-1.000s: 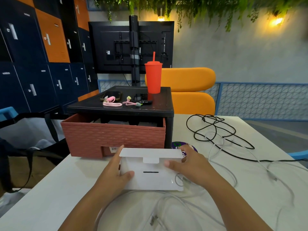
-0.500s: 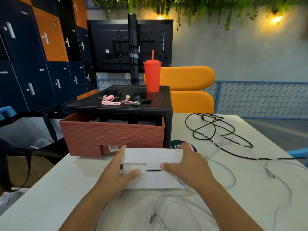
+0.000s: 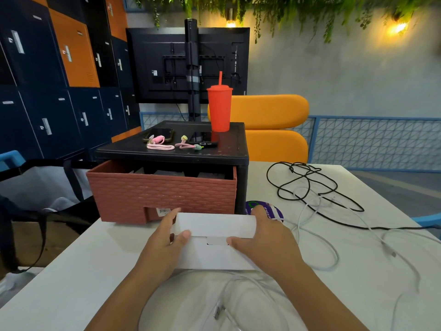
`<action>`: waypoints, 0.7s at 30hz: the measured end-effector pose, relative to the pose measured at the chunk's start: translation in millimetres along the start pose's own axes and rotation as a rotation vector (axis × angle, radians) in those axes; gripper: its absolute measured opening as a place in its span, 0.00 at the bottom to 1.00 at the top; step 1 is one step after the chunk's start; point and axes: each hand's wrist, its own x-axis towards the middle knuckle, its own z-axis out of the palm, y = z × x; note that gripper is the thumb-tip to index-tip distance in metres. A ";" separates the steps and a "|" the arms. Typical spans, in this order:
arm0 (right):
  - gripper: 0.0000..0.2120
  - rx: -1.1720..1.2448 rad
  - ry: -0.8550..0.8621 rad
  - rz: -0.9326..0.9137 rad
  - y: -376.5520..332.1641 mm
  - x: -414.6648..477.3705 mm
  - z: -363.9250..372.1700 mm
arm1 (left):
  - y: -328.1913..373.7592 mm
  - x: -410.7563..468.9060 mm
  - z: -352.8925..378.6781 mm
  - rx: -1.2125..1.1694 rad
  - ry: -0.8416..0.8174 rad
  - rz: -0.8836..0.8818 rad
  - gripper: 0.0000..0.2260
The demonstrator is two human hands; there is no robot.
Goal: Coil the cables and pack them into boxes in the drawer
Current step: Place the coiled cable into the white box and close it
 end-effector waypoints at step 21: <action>0.14 0.325 -0.221 0.012 16.8 9.4 -9.5 | 4.5 -3.0 -1.8 -0.057 0.000 0.061 0.19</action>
